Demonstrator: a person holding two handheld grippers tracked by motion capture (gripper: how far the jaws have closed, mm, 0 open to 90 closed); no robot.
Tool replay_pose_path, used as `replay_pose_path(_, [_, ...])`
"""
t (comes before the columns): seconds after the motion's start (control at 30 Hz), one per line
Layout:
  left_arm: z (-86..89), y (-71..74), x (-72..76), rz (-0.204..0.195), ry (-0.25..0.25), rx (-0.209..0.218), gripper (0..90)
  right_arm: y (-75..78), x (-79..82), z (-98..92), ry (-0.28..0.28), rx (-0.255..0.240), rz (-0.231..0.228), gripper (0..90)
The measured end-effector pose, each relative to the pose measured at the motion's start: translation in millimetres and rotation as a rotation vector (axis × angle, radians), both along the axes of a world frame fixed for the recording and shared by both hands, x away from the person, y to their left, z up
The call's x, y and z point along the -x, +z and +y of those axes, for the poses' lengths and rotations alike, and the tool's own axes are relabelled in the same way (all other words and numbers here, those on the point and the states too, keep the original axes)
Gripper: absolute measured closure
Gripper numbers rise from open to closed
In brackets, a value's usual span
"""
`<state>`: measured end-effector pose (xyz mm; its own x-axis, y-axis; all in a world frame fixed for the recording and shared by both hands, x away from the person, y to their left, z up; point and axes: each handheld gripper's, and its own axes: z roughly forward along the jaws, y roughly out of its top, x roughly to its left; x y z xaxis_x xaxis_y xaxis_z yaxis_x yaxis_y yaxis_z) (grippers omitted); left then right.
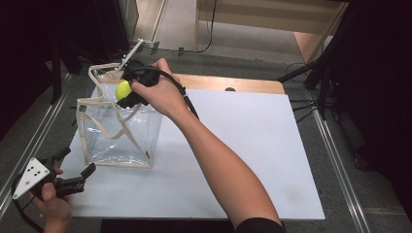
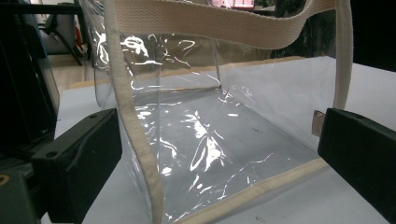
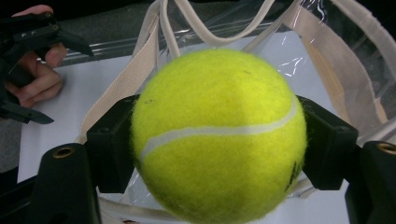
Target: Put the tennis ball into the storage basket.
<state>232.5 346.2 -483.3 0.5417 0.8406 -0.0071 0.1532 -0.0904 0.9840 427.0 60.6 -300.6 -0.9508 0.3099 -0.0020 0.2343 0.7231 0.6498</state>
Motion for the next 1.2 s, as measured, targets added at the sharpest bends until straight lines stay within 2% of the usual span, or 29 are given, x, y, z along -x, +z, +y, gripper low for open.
replay_pose_path(0.1, [0.1, 0.0, 0.0, 0.000, 0.000, -0.001, 0.2, -2.3, 0.0, -0.3, 0.007, 0.014, 0.014, 23.2])
replay_pose_path(0.17, [0.1, 0.0, -0.3, 0.001, 0.000, -0.002, 0.2, -4.9, -0.7, -0.4, 0.021, 0.029, 0.044, 23.0])
replay_pose_path(0.23, [0.1, 0.0, -0.2, 0.001, -0.001, -0.004, 0.2, -7.3, -0.8, -0.7, 0.027, 0.052, 0.040, 22.8])
replay_pose_path(0.4, [0.4, 0.0, -0.3, 0.000, -0.001, -0.001, 0.2, -14.5, -0.5, 0.6, 0.037, 0.068, 0.054, 20.5])
replay_pose_path(0.5, [0.1, 0.0, -0.3, 0.000, 0.000, -0.001, 0.2, -12.6, 0.3, -0.1, 0.037, 0.048, 0.056, 15.9])
replay_pose_path(0.6, [0.1, 0.1, 0.0, 0.000, -0.002, 0.000, 0.2, -10.0, 1.5, -2.5, 0.035, 0.037, 0.037, 10.0])
replay_pose_path(0.77, [0.5, -0.2, -0.4, 0.004, 0.001, 0.003, 0.2, -6.3, 5.1, -9.2, 0.014, 0.011, 0.023, 7.6])
replay_pose_path(0.83, [0.9, -0.2, 0.0, 0.000, -0.002, 0.003, 0.2, -5.8, 7.3, -12.8, 0.003, -0.004, 0.023, 0.0])
replay_pose_path(1.0, [0.4, -0.4, -0.3, 0.005, -0.001, -0.004, 0.2, -5.1, 9.1, -27.1, -0.019, -0.050, -0.011, 0.0])
replay_pose_path(1.2, [0.1, -0.4, -0.1, 0.002, 0.002, -0.005, 0.2, -5.5, 12.5, -47.5, -0.068, -0.082, -0.019, 0.0])
